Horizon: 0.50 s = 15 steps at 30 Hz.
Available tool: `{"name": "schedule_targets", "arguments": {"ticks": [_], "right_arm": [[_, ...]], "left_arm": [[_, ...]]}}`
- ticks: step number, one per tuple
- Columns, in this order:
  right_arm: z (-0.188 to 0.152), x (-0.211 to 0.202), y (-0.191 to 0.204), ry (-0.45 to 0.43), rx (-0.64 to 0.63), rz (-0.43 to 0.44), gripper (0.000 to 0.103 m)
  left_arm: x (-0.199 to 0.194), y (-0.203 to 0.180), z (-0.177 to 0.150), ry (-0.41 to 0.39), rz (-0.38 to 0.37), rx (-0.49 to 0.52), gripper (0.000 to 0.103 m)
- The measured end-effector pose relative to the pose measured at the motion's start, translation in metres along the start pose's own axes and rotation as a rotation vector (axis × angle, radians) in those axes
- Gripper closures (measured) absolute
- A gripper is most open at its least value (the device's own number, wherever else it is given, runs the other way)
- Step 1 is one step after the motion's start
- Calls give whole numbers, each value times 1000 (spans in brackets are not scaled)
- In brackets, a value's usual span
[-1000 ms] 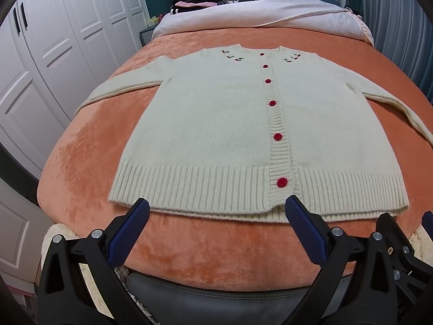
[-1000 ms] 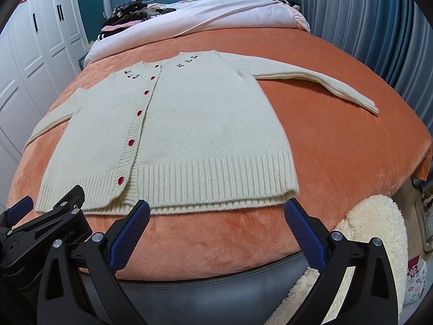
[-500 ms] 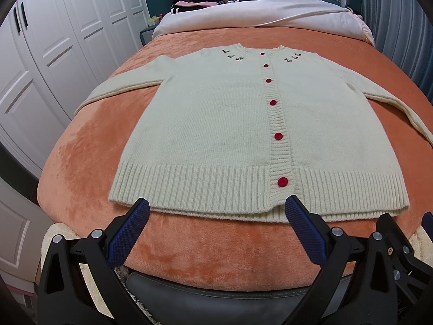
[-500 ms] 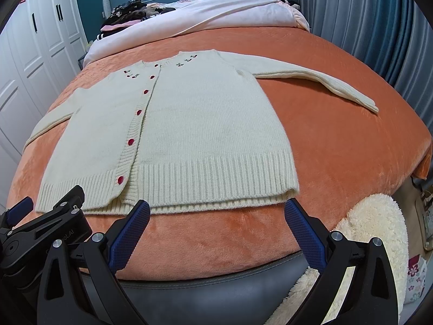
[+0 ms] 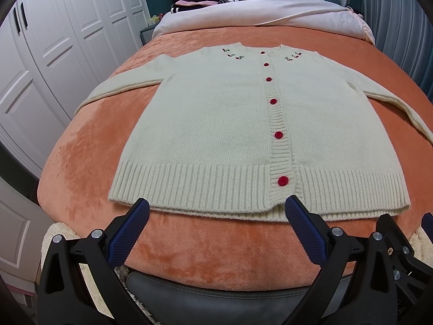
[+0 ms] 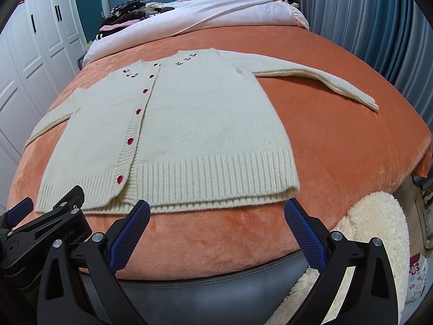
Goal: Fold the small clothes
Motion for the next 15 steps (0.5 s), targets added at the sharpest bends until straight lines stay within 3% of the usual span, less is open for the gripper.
{"name": "schedule_targets", "arguments": {"ticks": [15], "right_arm": [[-2, 3, -1, 13, 7, 1, 5]], "left_arm": [[0, 0, 0, 1, 0, 0, 5]]}}
Point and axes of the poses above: each gripper's, at about its wrist camera, not at the fingertips, and x roughly the way its jaws point, y to its left, z to its top, the point moved 5 cm from there along x, roughly the way its jaws point, and after that the axes turned 12 degrees about -z, right-handed, at the moved point
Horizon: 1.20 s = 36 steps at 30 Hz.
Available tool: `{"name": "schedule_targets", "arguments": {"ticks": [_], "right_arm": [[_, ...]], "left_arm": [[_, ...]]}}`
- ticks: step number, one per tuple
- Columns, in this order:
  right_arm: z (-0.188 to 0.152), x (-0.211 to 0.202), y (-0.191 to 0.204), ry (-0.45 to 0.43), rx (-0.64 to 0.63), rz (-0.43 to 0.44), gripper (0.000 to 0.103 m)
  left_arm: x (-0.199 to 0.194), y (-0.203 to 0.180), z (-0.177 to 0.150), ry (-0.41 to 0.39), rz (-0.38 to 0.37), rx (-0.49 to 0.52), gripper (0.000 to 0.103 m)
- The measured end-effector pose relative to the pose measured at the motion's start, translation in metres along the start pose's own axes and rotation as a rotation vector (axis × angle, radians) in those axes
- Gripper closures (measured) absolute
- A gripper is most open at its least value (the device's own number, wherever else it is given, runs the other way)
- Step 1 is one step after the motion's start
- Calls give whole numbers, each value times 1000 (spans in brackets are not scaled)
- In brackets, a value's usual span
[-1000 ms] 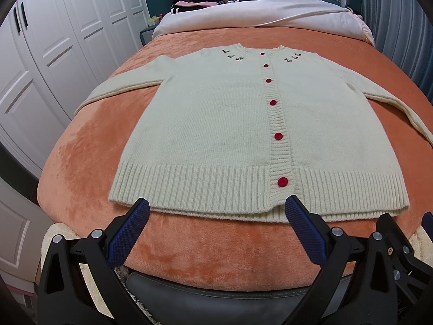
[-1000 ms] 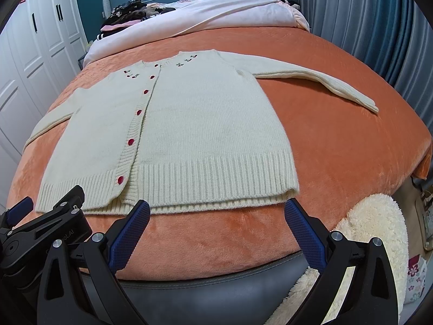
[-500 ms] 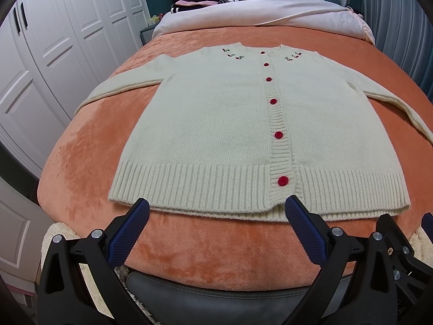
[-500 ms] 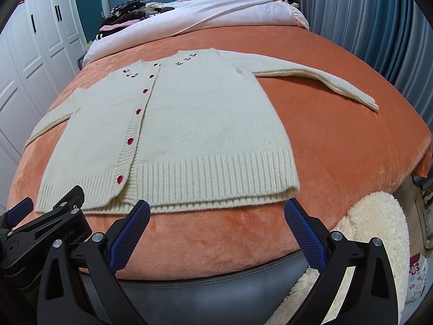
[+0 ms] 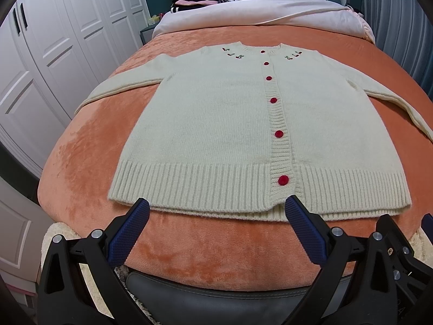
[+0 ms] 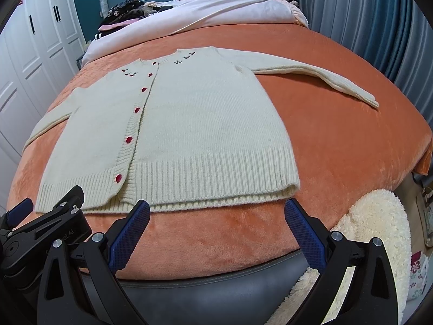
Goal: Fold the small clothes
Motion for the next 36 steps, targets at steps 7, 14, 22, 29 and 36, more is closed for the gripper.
{"name": "schedule_targets", "arguments": {"ticks": [7, 14, 22, 29, 36], "right_arm": [[9, 14, -6, 22, -4, 99, 5], [70, 92, -127, 135, 407, 186, 5], [142, 210, -284, 168, 870, 87, 5], [182, 260, -315, 118, 932, -30, 26], [305, 218, -259, -103, 716, 81, 93]], "left_arm": [[5, 11, -7, 21, -107, -60, 5], [16, 27, -1, 9, -117, -112, 5], [41, 19, 11, 55, -129, -118, 5], [65, 16, 23, 101, -126, -125, 5], [72, 25, 51, 53, -136, -136, 5]]}}
Point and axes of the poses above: each gripper's, at about its wrist camera, not at the fingertips, and x roughly the way its jaws point, y to its left, z to its top, the point moved 5 cm from there along x, roughly the way its jaws point, and after that the axes turned 12 degrees about -z, right-handed, at the moved point
